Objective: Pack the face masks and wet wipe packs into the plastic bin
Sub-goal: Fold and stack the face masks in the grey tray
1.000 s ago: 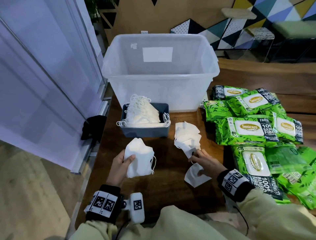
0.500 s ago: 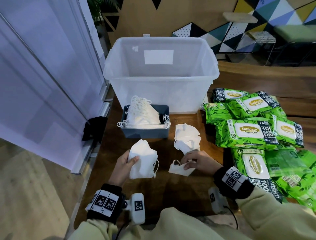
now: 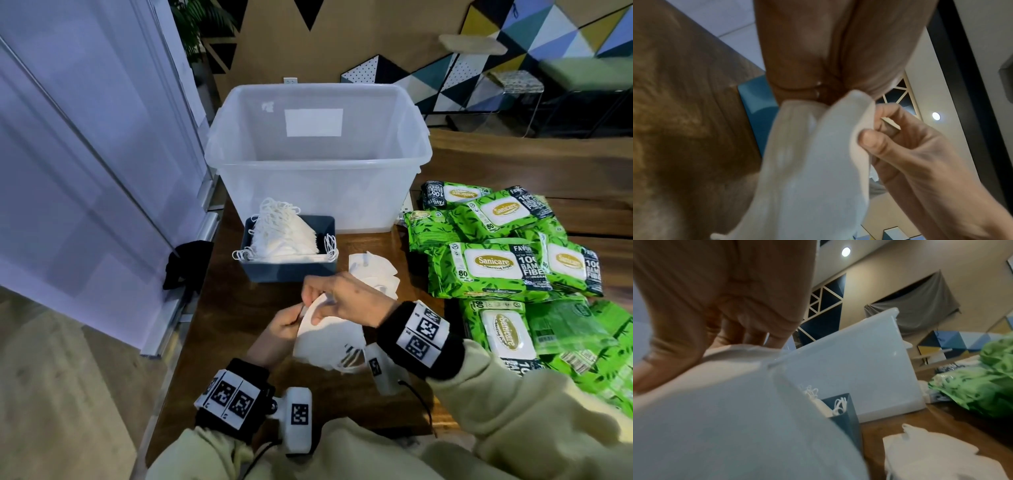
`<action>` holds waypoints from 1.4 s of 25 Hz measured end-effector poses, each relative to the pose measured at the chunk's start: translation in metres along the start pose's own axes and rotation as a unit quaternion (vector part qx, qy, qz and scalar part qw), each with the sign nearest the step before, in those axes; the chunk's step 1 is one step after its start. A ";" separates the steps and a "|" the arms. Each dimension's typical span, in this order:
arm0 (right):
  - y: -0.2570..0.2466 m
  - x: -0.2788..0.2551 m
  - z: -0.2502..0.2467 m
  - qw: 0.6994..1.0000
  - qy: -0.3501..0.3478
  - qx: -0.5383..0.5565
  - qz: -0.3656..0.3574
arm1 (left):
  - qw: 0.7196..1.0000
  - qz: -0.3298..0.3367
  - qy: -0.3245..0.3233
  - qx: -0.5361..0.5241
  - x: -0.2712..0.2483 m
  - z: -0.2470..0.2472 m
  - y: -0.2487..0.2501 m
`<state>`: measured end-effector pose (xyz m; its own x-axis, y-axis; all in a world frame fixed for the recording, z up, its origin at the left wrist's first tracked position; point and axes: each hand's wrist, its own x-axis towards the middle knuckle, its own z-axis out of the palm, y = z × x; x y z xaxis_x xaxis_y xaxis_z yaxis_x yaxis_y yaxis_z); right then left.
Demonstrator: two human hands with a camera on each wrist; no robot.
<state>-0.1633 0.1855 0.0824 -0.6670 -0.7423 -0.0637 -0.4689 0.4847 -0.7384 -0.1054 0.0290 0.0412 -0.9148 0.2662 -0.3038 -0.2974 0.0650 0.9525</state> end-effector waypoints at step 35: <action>0.027 -0.038 0.034 0.964 0.082 0.138 0.211 | 0.977 -0.029 0.136 -0.161 -0.001 -0.018 -0.016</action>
<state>-0.1308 0.2109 0.0419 -0.8579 -0.4120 -0.3071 0.0211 0.5689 -0.8221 -0.1049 0.0108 0.0257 -0.9194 0.0021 -0.3933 -0.3818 -0.2453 0.8911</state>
